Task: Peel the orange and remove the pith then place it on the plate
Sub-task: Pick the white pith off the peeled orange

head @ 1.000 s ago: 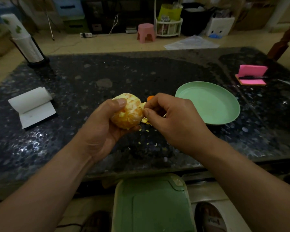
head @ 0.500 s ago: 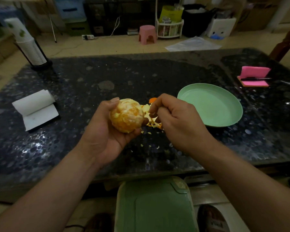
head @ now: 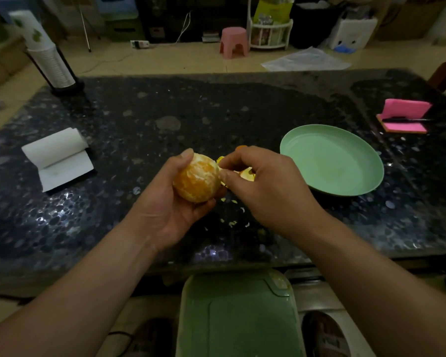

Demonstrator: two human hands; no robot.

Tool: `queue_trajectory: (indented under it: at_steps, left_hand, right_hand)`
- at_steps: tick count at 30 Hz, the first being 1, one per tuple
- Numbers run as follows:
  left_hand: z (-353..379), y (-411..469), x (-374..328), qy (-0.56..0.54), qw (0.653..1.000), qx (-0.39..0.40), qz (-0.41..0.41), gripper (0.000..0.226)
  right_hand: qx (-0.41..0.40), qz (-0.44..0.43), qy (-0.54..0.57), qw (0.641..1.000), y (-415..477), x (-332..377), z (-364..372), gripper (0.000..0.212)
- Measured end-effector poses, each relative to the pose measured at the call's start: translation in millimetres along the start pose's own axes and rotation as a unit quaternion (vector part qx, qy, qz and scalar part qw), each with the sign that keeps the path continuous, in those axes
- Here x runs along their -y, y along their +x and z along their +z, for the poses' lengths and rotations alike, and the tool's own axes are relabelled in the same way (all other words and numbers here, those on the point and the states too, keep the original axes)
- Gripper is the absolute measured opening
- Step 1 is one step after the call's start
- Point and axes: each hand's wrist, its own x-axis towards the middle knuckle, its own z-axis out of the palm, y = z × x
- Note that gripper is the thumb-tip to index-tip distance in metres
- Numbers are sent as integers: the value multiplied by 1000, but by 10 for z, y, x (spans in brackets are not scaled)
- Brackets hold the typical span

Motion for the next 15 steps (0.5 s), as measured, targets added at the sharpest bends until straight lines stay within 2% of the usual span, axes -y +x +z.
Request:
queue_trajectory:
  at_steps: [8,11,15]
  left_hand:
    - [55,-20,22,62,998,-2,27,39]
    - [85,-32,48,77,996,-2,36,31]
    - [89,-29,76,76,996,4,39,27]
  right_hand:
    - [-6,-65,-114,991,-23,-11,-30,8]
    - [-39,-106,-175,978,-36,-18,3,9]
    - [-74,-124,-179,973,-47,-15,35,7]
